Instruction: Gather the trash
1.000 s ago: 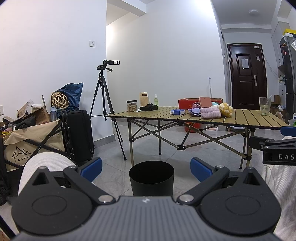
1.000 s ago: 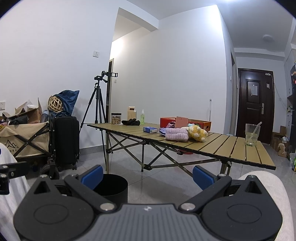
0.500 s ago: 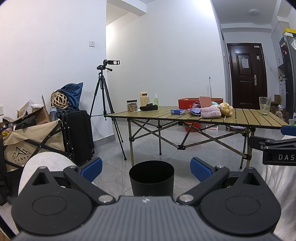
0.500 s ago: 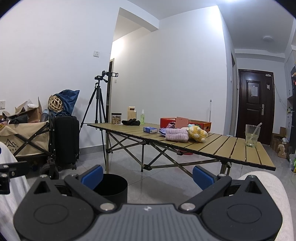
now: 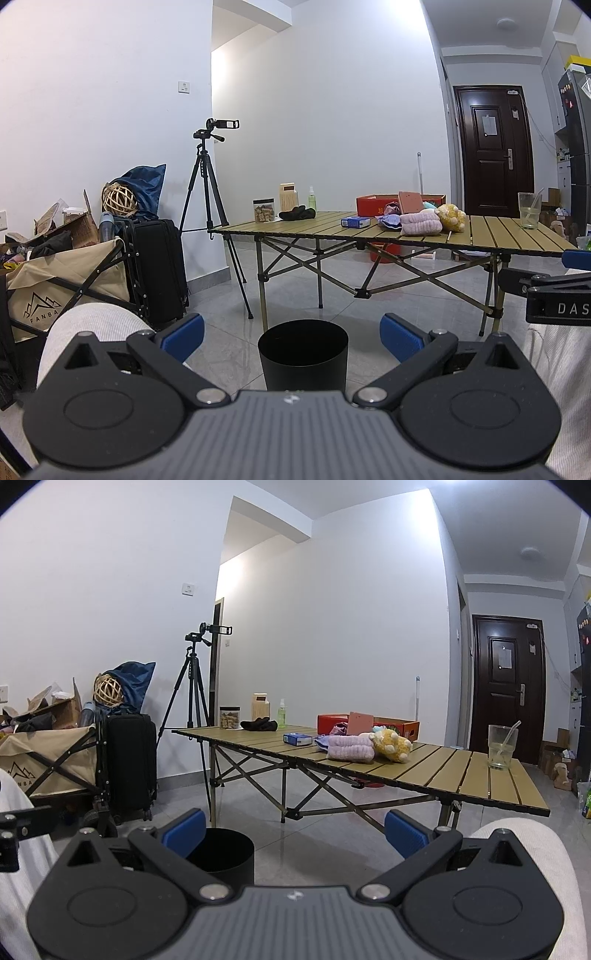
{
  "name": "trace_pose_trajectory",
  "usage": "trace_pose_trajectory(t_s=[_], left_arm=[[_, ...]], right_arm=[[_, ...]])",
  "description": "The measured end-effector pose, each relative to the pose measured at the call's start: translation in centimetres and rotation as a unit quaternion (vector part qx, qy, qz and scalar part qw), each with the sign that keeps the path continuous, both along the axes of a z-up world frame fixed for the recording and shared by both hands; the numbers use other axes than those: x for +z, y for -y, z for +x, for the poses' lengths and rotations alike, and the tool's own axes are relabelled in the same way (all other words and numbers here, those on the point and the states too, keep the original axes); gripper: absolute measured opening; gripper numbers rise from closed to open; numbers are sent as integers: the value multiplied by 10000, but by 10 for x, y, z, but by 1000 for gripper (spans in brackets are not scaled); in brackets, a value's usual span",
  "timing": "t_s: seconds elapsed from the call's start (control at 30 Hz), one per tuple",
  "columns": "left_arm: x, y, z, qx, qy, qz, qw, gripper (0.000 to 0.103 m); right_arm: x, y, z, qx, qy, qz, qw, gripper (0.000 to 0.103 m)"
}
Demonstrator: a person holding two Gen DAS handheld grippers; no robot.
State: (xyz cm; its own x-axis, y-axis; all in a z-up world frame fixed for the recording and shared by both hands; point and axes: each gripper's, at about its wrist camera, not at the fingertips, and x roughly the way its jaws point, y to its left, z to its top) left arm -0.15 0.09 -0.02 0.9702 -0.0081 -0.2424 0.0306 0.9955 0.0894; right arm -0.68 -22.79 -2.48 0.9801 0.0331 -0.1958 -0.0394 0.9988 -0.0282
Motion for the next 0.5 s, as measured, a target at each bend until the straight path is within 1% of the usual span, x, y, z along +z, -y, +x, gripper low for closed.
trace_pose_trajectory(t_s=[0.5], left_arm=[[-1,0,0,-6,-16,8,10000,103]], right_arm=[[-1,-1,1,-32,-23,-39,10000,103]])
